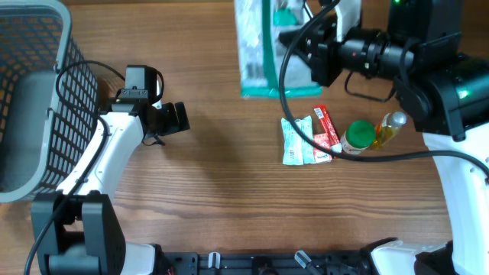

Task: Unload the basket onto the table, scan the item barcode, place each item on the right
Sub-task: 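Carry the glove pack up to the white scanner with the right gripper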

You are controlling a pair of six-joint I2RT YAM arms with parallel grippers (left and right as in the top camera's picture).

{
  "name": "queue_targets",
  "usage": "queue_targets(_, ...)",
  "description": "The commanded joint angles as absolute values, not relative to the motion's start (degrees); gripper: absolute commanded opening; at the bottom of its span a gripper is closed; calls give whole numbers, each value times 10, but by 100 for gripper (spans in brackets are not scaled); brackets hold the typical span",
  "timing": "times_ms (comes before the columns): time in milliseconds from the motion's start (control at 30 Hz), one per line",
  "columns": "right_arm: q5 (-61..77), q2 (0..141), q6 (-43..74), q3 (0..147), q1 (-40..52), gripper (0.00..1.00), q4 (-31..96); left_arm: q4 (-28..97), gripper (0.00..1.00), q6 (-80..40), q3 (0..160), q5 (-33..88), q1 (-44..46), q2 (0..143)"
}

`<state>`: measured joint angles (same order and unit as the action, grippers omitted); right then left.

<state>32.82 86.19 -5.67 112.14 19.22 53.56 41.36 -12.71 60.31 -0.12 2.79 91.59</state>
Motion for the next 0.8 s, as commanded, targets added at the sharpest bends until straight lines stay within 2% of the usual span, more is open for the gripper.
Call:
queue_targets(0, 192, 903, -286, 1127, 191, 4, 532, 412, 100, -124, 600, 2, 27, 916)
queue_targets(233, 32, 994, -421, 1126, 196, 4, 491, 412, 100, -124, 600, 2, 27, 916)
queue_targets(433, -116, 1125, -458, 1126, 207, 4, 315, 412, 100, -124, 600, 2, 27, 916)
queue_targets(567, -192, 1193, -548, 1126, 218, 4, 229, 412, 100, -124, 600, 2, 27, 916)
queue_targets(767, -235, 1266, -623, 1124, 220, 4, 76, 412, 100, -124, 600, 2, 27, 916)
